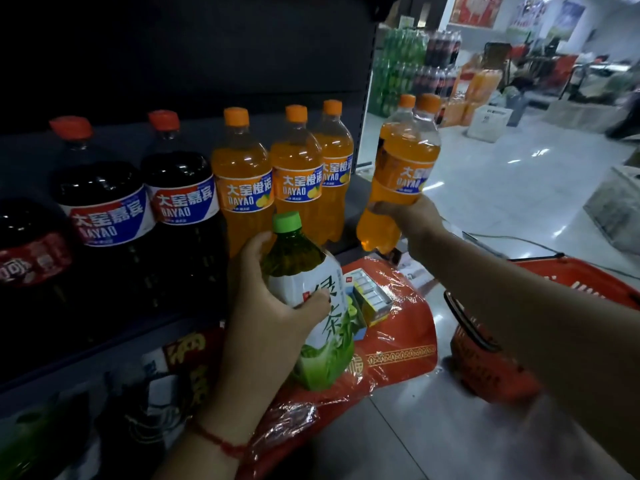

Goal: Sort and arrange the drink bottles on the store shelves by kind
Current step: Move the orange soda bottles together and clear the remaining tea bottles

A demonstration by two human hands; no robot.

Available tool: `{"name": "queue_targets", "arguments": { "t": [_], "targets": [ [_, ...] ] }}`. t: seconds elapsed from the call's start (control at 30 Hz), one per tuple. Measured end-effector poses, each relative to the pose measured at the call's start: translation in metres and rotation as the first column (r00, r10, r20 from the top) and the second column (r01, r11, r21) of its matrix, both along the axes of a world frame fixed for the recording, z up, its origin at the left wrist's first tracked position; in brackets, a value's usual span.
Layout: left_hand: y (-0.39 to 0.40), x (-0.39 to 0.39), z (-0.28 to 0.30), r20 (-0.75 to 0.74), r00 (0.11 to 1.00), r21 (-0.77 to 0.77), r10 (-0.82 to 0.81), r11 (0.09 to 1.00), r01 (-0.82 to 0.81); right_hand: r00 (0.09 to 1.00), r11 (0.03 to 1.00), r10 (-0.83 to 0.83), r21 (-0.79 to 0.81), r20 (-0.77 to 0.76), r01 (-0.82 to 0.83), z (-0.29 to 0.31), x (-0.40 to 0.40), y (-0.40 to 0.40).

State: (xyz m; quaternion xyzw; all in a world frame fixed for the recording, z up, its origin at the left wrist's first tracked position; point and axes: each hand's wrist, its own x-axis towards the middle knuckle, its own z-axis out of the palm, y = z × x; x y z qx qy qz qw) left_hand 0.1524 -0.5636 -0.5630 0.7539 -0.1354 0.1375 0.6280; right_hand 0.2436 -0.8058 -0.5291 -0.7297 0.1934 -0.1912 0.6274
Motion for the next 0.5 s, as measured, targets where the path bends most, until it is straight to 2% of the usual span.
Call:
{"name": "queue_targets", "arguments": {
  "t": [0.23,0.5],
  "targets": [
    [0.010,0.009,-0.004,-0.017,0.997,0.003,0.073,0.997,-0.073,0.998,0.998,-0.046,-0.052,-0.033,0.044,-0.011,0.066,-0.001],
    [0.006,0.016,-0.008,-0.059,0.997,-0.008,0.047,0.999,-0.048,0.997,0.991,-0.066,-0.122,-0.026,0.062,-0.034,0.096,-0.002]
  ]
}}
